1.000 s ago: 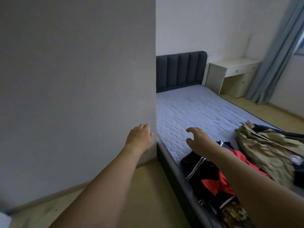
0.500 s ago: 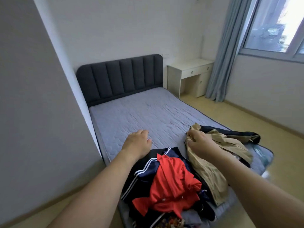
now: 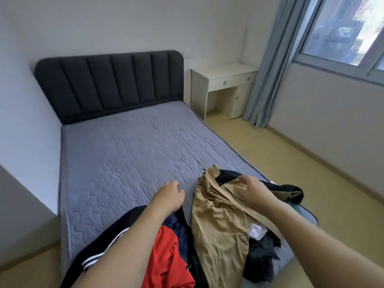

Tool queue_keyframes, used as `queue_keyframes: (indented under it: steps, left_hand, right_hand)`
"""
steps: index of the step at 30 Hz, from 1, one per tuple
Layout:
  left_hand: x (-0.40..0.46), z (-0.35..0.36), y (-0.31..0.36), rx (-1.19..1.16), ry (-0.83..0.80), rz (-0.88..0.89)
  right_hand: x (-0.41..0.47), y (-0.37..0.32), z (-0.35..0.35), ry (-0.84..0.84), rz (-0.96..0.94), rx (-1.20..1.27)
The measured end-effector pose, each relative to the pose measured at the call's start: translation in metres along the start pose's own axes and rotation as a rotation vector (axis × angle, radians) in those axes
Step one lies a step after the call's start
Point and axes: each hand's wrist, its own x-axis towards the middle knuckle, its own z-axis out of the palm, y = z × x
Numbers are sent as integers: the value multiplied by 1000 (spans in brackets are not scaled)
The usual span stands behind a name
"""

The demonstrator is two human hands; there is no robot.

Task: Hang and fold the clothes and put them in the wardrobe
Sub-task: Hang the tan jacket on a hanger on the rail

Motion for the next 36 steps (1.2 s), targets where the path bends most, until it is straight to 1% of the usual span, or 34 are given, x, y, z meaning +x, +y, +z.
queue_keyframes:
  steps: [5, 8, 10, 13, 15, 19, 21, 22, 24, 27, 29, 30, 31, 32, 34, 36]
  left_hand:
    - [102, 22, 55, -6, 15, -107]
    - [175, 55, 68, -37, 53, -178]
    - [224, 93, 64, -65, 63, -237]
    - [290, 172, 45, -83, 8, -332]
    - [327, 232, 29, -83, -44, -387]
    - [391, 339, 8, -138, -107, -420]
    - [417, 383, -1, -197, -84, -423]
    - [427, 404, -6, -184, -82, -445]
    - [440, 442, -18, -100, -104, -498]
    - [445, 490, -33, 42, -74, -485]
    - [441, 513, -41, 42, -74, -506]
    - [439, 521, -45, 19, -86, -524]
    - [436, 526, -48, -5, -99, -535]
    - [432, 528, -51, -29, -91, -543]
    - [423, 522, -51, -151, -1, -574]
    - [411, 500, -45, -434, 139, -642]
  right_hand:
    - [127, 53, -28, -72, -56, 14]
    - [226, 90, -18, -142, -106, -25]
    - [296, 115, 3, -206, -120, -54]
    - [392, 149, 62, -299, -153, -102]
    - [446, 169, 113, -347, -186, -153]
    - [518, 201, 229, -415, -246, -238]
    - [541, 212, 280, -372, -275, -292]
    - [552, 215, 300, -340, -287, -335]
    - [570, 221, 331, -310, -291, -426]
    - [595, 233, 351, -210, -337, -528]
    - [608, 248, 352, -107, -385, -474]
    - [614, 256, 350, -68, -378, -395]
    - [619, 262, 345, -53, -328, -322]
    - [623, 268, 339, -67, -255, -256]
    - [629, 277, 320, -167, -109, -137]
    - [627, 280, 300, -217, 28, 75]
